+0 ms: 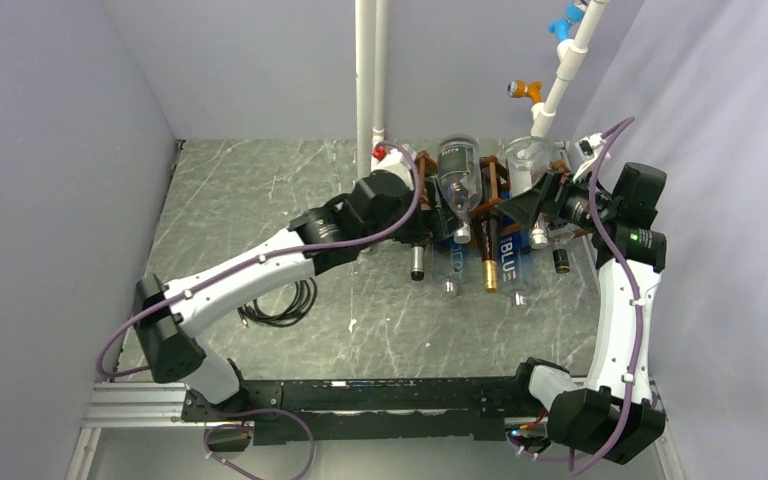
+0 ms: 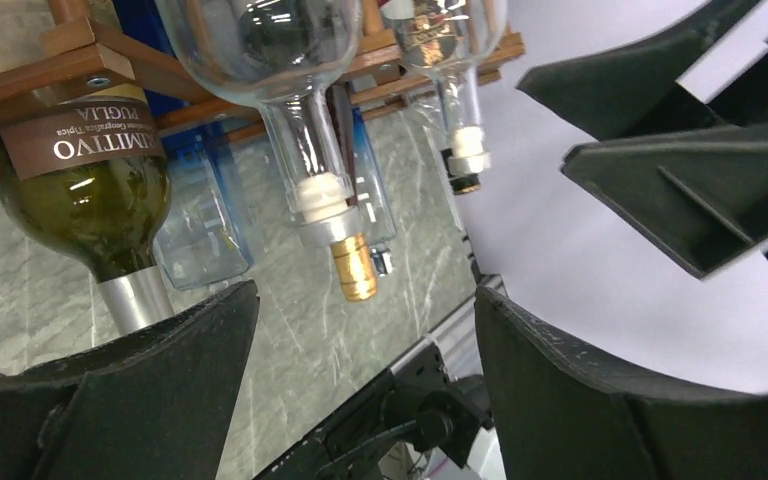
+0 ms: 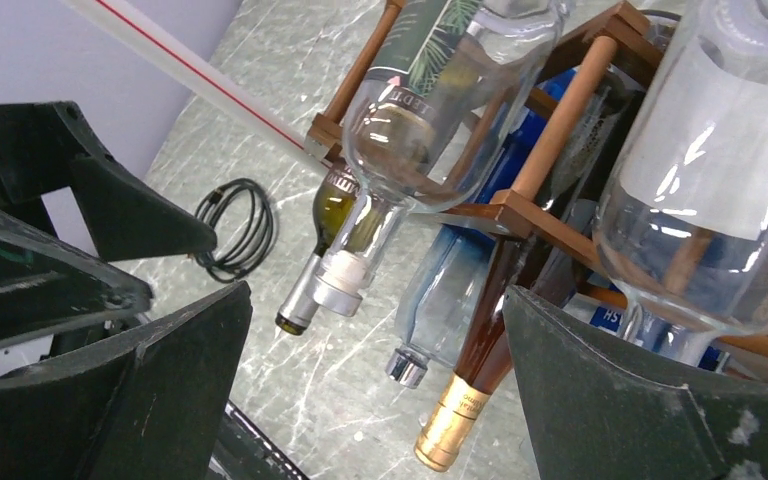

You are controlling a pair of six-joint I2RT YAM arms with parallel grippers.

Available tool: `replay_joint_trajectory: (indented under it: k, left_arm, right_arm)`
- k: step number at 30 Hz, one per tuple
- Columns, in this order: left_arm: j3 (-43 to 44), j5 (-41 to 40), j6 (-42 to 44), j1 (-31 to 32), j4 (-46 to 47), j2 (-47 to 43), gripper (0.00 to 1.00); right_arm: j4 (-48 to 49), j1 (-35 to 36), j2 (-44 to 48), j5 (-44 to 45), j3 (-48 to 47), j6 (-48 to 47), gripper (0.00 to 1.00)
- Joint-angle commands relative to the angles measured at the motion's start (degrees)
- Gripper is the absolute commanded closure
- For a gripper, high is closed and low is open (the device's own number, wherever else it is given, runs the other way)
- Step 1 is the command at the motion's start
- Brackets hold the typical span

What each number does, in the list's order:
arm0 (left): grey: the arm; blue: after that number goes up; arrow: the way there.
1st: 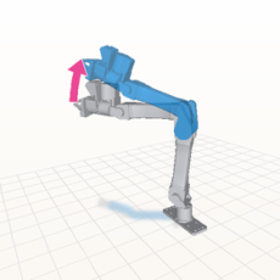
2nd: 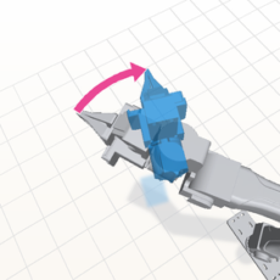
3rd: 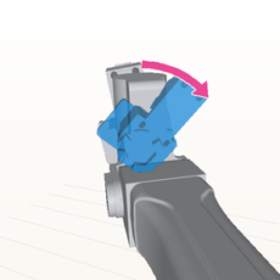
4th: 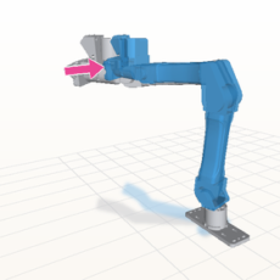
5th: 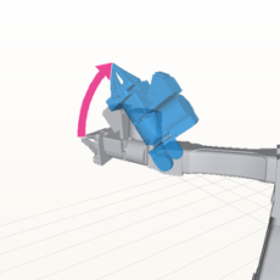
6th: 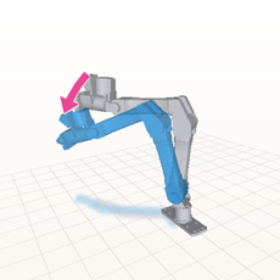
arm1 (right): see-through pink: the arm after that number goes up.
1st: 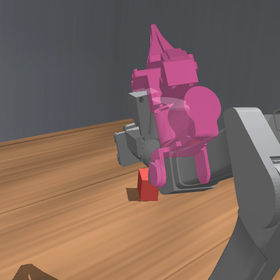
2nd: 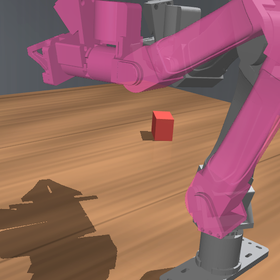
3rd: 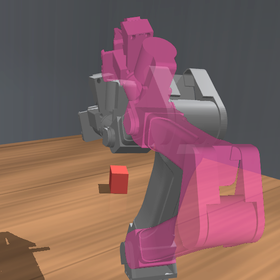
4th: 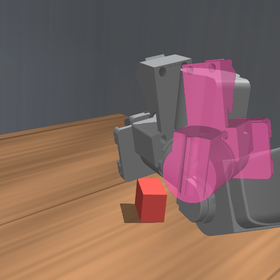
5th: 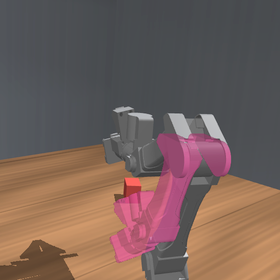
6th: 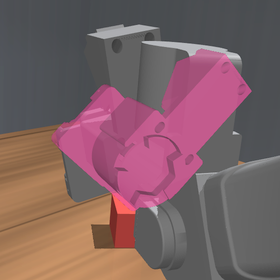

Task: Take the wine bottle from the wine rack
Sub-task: Pick up the wine bottle from the wine rack.

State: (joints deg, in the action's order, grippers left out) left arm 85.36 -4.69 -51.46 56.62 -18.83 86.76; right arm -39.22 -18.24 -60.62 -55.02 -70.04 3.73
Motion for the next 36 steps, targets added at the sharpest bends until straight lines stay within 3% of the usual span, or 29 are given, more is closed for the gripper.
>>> replay_joint_trajectory:
  k: [1,13,21,36]
  left_arm:
    - [6.07,-10.0,-2.71,2.52,-5.99,4.74,0.17]
    - [17.31,-14.53,-0.91,2.97,-8.07,16.95,0.2]
    - [20.24,-15.18,0.13,2.98,-6.79,21.03,0.27]
    - [22.73,-15.29,0.98,2.97,-6.22,24.92,0.3]
  right_arm:
    - [3.54,-1.39,1.09,0.46,0.65,3.13,0.0]
    - [3.88,-2.77,1.51,0.49,1.13,3.94,0.0]
    - [4.07,-3.34,1.35,0.27,1.22,4.36,0.0]
    - [4.33,-4.18,1.68,0.24,1.66,4.97,0.0]
